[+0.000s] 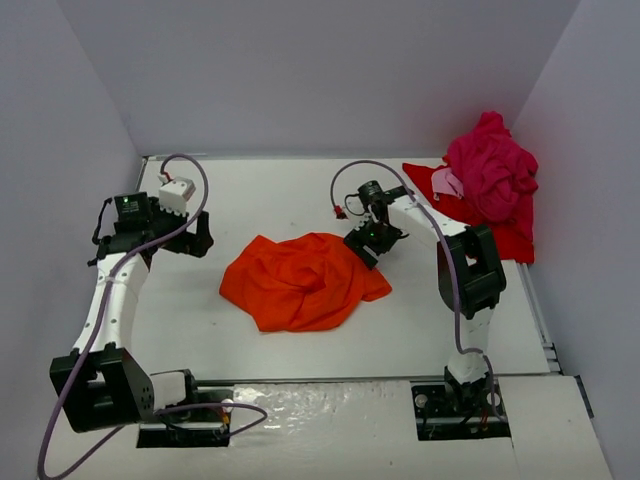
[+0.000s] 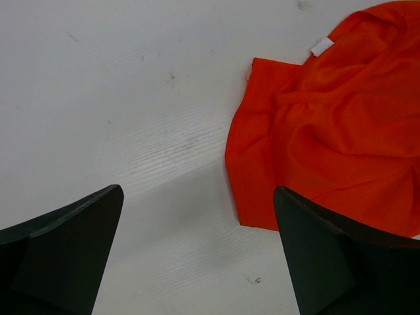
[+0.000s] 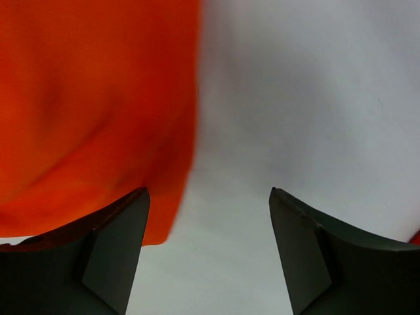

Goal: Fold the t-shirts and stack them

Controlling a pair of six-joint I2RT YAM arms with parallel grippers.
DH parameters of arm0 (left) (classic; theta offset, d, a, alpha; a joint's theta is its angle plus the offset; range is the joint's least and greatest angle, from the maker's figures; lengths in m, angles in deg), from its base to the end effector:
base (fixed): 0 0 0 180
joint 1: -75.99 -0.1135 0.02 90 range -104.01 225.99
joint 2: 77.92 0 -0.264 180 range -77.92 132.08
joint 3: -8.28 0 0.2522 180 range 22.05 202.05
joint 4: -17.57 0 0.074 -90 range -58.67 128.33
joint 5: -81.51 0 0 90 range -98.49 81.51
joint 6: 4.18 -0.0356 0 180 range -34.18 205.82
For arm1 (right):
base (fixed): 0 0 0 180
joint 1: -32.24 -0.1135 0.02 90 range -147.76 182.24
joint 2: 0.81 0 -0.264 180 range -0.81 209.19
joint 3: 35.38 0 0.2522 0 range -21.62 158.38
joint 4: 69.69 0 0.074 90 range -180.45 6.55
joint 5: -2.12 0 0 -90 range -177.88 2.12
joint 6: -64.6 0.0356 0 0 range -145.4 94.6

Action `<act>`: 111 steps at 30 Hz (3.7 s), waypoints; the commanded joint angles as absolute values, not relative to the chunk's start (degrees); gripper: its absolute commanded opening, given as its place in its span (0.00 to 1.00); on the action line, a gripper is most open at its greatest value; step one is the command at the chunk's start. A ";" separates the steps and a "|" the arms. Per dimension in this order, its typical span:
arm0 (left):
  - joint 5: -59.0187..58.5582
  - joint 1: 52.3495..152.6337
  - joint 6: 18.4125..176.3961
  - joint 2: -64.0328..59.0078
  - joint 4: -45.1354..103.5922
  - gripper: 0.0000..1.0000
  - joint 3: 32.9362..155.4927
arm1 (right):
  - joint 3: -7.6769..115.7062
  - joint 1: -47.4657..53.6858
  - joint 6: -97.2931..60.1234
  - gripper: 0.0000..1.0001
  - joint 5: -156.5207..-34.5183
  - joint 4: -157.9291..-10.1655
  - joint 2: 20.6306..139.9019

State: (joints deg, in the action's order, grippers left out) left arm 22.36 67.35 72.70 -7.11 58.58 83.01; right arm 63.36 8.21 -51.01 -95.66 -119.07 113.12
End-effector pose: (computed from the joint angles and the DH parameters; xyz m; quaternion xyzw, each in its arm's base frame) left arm 0.2679 0.0222 0.3170 0.1521 0.8577 -0.1528 0.4667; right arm 0.3793 0.1744 0.1900 -0.4221 0.8771 0.0631 0.2205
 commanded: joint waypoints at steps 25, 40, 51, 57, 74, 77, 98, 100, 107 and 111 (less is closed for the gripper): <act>20.23 93.31 57.80 27.98 77.26 0.59 102.01 | 57.92 6.66 -49.75 0.73 -89.99 -118.79 101.93; 8.01 94.77 63.83 6.57 80.25 0.00 123.25 | 54.40 6.86 -50.80 0.74 -89.45 -116.73 99.64; 5.59 94.80 64.19 -1.46 77.89 0.00 123.15 | 61.73 5.59 -52.85 0.76 -91.27 -116.87 97.21; 5.61 94.80 63.67 -1.51 76.77 0.00 120.48 | 72.72 3.50 -53.78 0.79 -97.02 -119.61 95.31; -12.88 94.80 67.72 13.22 79.05 0.00 129.97 | 67.06 -9.38 -57.39 0.74 -100.66 -125.81 97.54; -15.32 94.80 68.46 15.39 76.87 0.00 130.52 | 68.04 -13.28 -57.30 0.74 -97.26 -126.44 100.14; -23.67 88.92 68.65 10.13 76.04 0.00 138.07 | 90.81 -29.68 -55.63 0.66 -88.59 -128.80 126.85; -24.44 88.61 68.26 9.69 76.09 0.00 137.68 | 94.03 -30.17 -56.12 0.67 -88.07 -128.73 128.87; -23.50 88.30 67.09 7.34 76.07 0.00 136.13 | 102.77 -30.77 -57.71 0.68 -86.73 -127.72 133.24; -23.57 88.23 66.63 7.40 76.26 0.00 135.78 | 105.08 -31.80 -59.73 0.67 -87.24 -125.87 135.24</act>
State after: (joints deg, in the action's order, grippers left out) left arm -22.14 88.62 67.78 9.49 78.72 134.85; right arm 101.39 -30.46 -57.38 -88.64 -126.64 134.55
